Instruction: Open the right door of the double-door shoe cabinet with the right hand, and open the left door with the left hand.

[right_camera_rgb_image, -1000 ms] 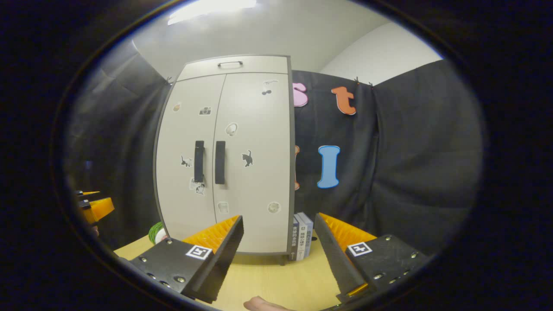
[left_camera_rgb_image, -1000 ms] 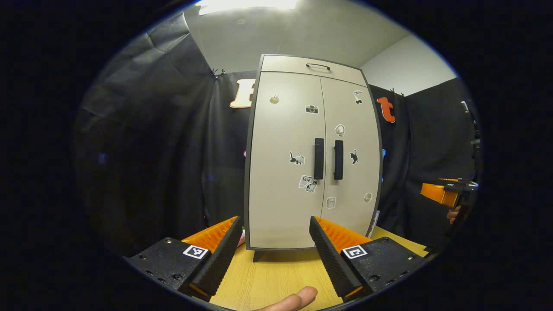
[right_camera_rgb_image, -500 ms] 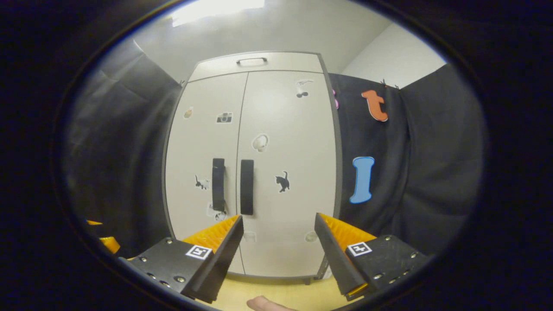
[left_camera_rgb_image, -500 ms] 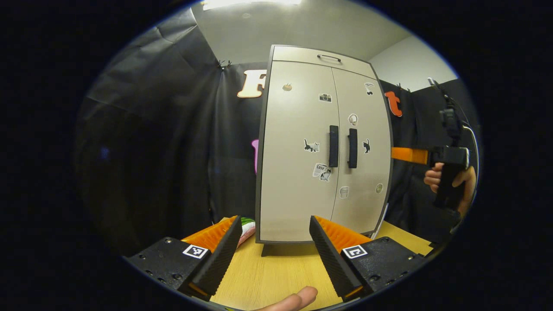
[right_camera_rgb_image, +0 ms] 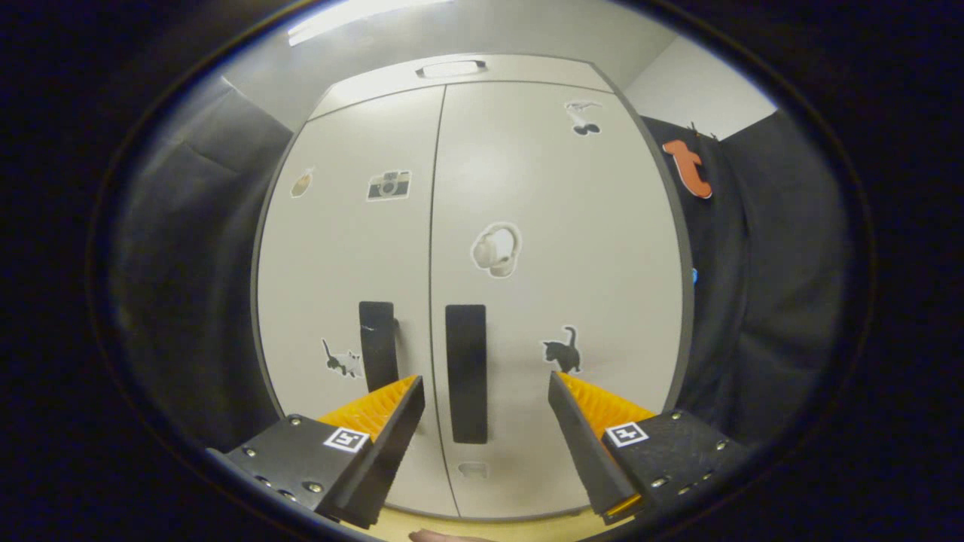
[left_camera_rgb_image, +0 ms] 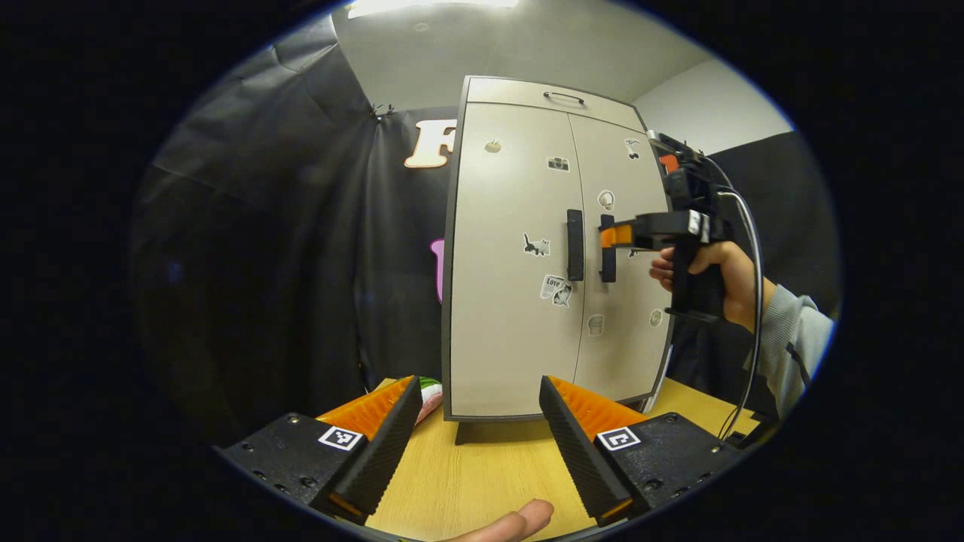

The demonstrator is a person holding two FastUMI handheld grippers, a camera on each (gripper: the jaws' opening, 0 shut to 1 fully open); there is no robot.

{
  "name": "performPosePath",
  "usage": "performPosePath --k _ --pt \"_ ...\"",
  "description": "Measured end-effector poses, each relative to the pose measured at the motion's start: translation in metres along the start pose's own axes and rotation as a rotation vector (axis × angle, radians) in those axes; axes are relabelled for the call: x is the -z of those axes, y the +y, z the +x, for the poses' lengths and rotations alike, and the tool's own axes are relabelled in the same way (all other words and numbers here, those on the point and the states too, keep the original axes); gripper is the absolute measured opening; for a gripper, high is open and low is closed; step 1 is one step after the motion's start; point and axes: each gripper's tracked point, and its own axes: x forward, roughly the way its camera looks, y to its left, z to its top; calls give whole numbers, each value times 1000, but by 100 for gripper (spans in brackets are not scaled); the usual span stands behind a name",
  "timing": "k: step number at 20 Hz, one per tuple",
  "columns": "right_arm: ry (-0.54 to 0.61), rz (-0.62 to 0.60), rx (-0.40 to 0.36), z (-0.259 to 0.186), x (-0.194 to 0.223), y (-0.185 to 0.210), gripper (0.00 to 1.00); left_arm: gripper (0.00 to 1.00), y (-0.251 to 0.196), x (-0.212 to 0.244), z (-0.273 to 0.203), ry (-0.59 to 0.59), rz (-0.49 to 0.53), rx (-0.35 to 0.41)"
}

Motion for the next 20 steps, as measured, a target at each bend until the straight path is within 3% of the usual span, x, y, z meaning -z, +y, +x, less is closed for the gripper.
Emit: performPosePath --k 1,4,5,7,9,10,12,14,15,18,19,20 --pt "5 -4 11 8 2 2 98 98 2 3 1 6 2 2" --pt "24 -38 15 28 13 12 98 98 14 9 4 24 -5 -19" --pt "26 -47 29 30 15 10 85 98 18 9 6 25 -4 -27" --pt "43 -31 34 36 22 11 71 98 23 14 7 41 0 -34" --pt "35 -5 63 38 18 5 67 98 25 15 7 41 -4 -34" --pt "37 14 80 37 17 1 61 98 27 14 7 35 -3 -38" --pt "55 15 75 35 17 2 40 98 27 13 7 37 6 -43" --pt "67 -19 87 44 21 3 35 98 23 10 7 36 11 -43" --pt "72 -18 87 37 19 3 24 98 19 8 6 34 10 -37" --pt "88 14 78 28 18 3 25 97 9 3 2 21 17 -16" --pt "90 7 67 33 21 2 14 97 8 1 1 22 20 -18" --pt "85 1 55 31 19 1 14 97 7 0 0 22 24 -21"
